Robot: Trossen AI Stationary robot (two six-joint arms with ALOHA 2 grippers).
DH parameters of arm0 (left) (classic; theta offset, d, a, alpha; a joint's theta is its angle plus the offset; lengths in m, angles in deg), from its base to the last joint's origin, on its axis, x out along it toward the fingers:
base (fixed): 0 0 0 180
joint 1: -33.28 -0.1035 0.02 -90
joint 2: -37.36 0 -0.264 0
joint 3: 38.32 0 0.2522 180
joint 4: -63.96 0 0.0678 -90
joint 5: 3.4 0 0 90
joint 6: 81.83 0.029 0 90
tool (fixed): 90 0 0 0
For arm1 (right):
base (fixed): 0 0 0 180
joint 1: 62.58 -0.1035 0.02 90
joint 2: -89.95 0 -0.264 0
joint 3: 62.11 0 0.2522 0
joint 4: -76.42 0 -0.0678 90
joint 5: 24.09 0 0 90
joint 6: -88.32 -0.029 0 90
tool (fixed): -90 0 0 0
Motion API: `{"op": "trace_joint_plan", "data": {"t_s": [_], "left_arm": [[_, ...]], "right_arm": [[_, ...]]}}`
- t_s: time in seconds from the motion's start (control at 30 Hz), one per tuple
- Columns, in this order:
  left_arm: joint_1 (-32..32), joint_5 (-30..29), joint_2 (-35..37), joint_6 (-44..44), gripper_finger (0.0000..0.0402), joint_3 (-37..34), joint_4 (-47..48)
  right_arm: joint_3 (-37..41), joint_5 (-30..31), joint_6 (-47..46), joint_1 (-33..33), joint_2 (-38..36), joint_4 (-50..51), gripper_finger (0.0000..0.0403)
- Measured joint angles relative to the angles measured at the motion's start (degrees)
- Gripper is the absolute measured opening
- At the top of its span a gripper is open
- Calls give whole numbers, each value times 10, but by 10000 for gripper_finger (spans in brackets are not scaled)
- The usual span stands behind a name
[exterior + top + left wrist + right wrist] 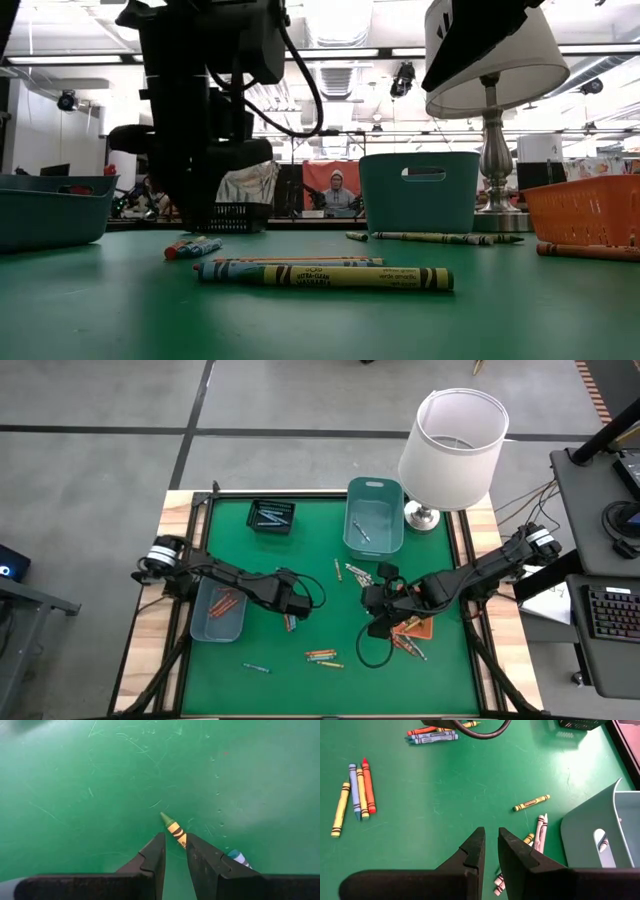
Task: Sort crayons
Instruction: Put the green crayon into the orange bin
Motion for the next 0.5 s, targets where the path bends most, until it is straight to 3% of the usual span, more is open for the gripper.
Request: {"op": "trace_joint_plan", "data": {"t_s": [0.2, 0.5], "left_arm": [[1, 2, -2, -5, 73, 0, 0], [1, -2, -2, -14, 137, 0, -5]], "right_arm": [[0, 0, 0, 0, 0, 0, 43], [0, 0, 1, 0, 0, 0, 43]]}}
